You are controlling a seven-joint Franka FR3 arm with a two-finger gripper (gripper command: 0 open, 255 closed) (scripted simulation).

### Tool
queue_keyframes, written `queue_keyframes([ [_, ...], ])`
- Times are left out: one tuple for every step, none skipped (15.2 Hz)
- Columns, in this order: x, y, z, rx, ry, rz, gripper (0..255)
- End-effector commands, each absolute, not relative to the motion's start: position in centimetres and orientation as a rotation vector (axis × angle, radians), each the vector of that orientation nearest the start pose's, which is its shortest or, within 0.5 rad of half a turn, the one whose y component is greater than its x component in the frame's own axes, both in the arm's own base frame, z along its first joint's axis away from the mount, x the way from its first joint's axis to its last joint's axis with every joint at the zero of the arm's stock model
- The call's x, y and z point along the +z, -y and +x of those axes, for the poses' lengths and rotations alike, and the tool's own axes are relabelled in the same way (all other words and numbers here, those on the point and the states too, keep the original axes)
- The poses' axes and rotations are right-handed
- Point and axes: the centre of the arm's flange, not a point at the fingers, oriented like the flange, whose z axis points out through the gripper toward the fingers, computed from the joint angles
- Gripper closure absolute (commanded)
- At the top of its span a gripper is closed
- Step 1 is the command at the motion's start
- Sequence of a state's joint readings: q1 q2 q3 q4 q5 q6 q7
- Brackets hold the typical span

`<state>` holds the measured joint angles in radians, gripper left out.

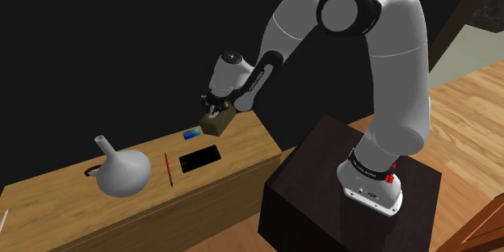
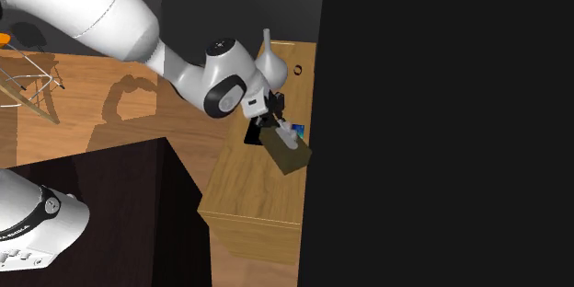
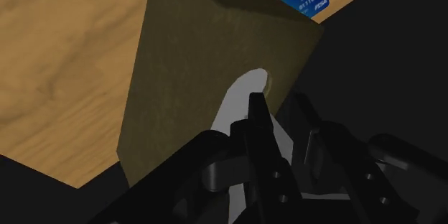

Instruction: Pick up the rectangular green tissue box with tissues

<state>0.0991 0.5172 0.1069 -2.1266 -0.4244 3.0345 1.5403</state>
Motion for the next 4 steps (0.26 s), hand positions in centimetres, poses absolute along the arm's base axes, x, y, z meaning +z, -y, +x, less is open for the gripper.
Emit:
queue_keyframes([
  [21.68, -15.0, 58.38, -0.461, -1.304, -2.538, 255],
  [22.21, -15.0, 58.38, -0.461, -1.304, -2.538, 255],
  [22.29, -15.0, 58.37, -0.461, -1.304, -2.538, 255],
  [22.29, -15.0, 58.38, -0.461, -1.304, -2.538, 255],
])
